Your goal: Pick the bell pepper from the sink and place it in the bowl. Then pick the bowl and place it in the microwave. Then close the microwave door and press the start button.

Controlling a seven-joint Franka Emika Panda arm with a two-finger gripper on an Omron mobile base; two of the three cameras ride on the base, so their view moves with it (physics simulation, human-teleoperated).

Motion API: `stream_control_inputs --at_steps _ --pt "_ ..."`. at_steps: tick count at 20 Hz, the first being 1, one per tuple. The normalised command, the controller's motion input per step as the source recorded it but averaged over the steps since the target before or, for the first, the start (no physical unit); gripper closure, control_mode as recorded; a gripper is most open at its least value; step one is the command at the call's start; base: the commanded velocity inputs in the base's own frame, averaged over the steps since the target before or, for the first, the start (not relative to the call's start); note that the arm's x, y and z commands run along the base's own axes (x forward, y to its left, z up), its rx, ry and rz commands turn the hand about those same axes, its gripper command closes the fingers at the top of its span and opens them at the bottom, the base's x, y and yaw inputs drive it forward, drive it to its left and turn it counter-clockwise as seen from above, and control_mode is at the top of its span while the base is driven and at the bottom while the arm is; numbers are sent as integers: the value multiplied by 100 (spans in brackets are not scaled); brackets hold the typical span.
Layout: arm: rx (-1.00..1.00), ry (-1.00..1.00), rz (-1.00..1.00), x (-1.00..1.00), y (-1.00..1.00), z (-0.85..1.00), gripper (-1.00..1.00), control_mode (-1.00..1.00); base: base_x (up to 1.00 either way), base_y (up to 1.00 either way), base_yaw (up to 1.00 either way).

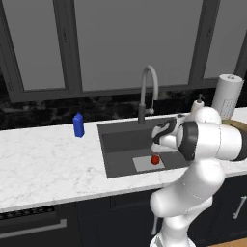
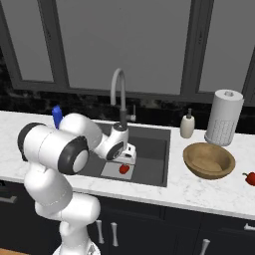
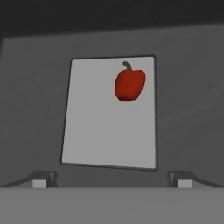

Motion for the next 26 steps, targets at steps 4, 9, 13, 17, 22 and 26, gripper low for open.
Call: stream_control_inputs --at_steps 4,9,13,17,22,26 --pt "0 0 0 11 0 -39 -100 -100 0 0 0" --pt "0 0 0 11 0 -26 -100 -100 0 0 0" --pt "0 0 0 18 0 -23 -100 -100 0 0 0" --pt "0 0 0 32 0 -18 -100 -100 0 0 0" --pt "0 0 0 30 0 -20 -100 -100 0 0 0" --pt "0 0 0 24 0 -21 -100 -100 0 0 0"
